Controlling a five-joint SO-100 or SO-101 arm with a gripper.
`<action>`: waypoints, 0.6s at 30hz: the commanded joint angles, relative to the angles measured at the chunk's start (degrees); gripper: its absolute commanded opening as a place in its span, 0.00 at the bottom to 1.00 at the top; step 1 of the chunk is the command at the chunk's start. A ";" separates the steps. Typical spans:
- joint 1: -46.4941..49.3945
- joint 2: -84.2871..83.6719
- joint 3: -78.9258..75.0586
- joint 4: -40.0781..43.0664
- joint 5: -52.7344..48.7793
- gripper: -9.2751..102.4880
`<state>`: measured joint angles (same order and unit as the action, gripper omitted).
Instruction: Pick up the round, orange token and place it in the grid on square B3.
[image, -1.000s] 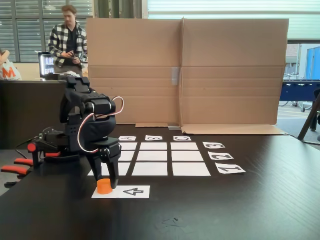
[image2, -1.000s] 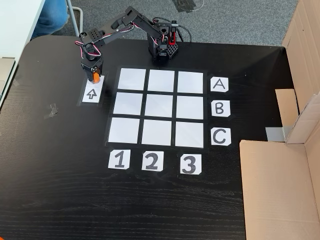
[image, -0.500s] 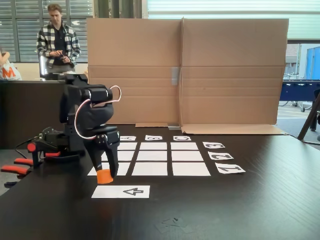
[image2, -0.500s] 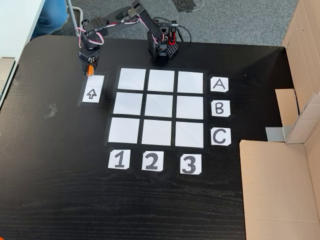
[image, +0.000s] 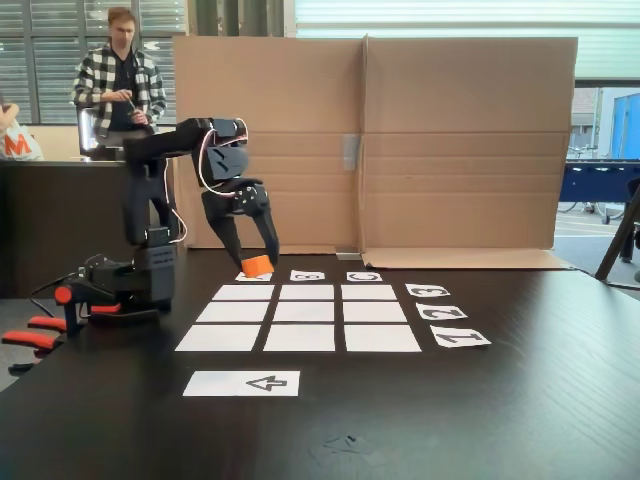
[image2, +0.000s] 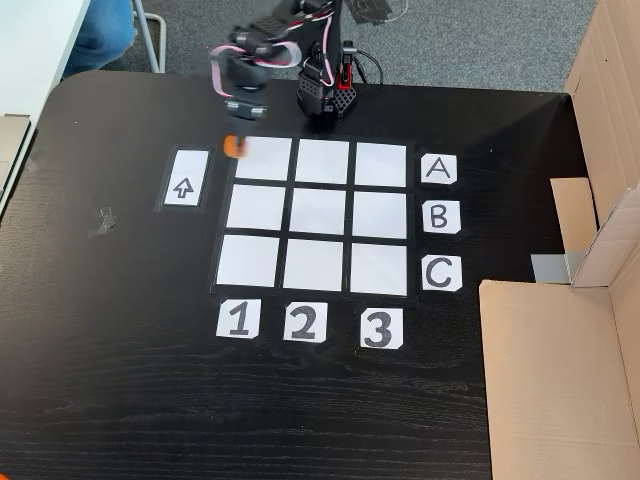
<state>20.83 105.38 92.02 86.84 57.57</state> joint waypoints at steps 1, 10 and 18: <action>-9.23 9.40 3.96 0.88 2.37 0.08; -28.48 9.05 4.75 -1.32 12.57 0.08; -39.20 -2.20 1.49 -4.48 17.05 0.08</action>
<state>-16.52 106.61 97.03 83.32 73.48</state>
